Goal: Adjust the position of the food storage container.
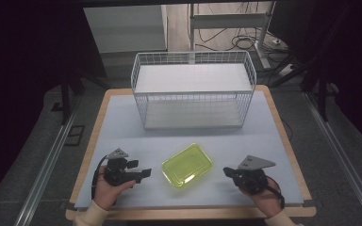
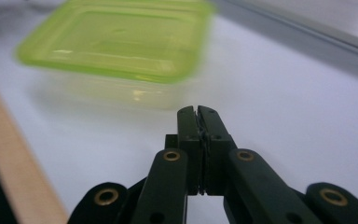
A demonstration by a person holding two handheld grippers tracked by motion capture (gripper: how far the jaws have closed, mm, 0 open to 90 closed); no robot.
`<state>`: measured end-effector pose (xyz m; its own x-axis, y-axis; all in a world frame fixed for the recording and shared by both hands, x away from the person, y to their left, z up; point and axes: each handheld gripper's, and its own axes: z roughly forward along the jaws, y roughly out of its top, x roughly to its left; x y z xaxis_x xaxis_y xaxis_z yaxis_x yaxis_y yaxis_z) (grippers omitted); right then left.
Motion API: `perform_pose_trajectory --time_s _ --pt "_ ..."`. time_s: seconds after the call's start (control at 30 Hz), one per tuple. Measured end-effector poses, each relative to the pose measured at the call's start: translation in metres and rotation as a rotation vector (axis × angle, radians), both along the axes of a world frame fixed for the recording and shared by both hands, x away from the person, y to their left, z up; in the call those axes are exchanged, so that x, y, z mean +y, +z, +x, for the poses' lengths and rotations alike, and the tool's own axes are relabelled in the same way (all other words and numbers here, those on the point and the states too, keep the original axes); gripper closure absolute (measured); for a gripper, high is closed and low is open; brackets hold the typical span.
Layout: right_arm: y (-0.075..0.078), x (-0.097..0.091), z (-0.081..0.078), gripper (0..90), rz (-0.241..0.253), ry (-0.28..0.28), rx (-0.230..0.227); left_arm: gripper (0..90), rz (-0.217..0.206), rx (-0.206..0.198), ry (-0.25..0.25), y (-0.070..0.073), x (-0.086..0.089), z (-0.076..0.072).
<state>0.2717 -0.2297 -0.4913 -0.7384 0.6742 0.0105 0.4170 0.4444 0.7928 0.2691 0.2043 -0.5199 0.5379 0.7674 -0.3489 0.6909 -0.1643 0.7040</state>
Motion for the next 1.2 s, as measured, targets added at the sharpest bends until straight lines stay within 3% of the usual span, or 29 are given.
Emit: perform_pose_trajectory --time_s 0.1,0.27,0.4,0.47,0.53,0.6,0.67,0.8,0.9,1.2 --pt "-0.002 -0.019 0.009 86.7 0.016 -0.053 0.02 24.3 0.006 0.001 -0.004 0.0 -0.001 0.0" --pt "-0.007 -0.031 0.016 52.1 0.018 -0.104 0.044 24.4 0.008 0.005 -0.002 -0.001 -0.001 0.0" --pt "-0.008 -0.032 0.017 39.6 0.02 -0.135 0.038 29.5 -0.003 0.005 -0.005 0.0 0.0 0.0" --pt "-0.008 -0.032 0.018 37.3 0.021 -0.142 0.036 46.4 -0.049 0.041 -0.047 0.002 0.001 -0.001" --pt "-0.008 -0.033 0.018 36.5 0.021 -0.144 0.036 68.7 -0.056 0.052 -0.064 0.003 0.001 -0.001" --pt "-0.009 -0.033 0.019 35.1 0.016 -0.148 0.036 80.7 -0.038 0.067 -0.105 0.006 -0.003 -0.003" --pt "-0.009 -0.033 0.019 34.5 0.011 -0.151 0.038 87.6 -0.025 0.069 -0.115 0.007 -0.005 -0.004" --pt "-0.009 -0.033 0.019 34.0 0.007 -0.151 0.037 89.4 0.016 0.072 -0.155 0.007 -0.016 -0.008" --pt "-0.009 -0.033 0.019 33.7 0.003 -0.151 0.033 89.4 0.003 0.073 -0.188 0.008 -0.021 -0.011" --pt "-0.01 -0.034 0.019 33.4 -0.005 -0.157 0.034 89.4 -0.009 0.015 -0.342 0.027 -0.054 -0.037"
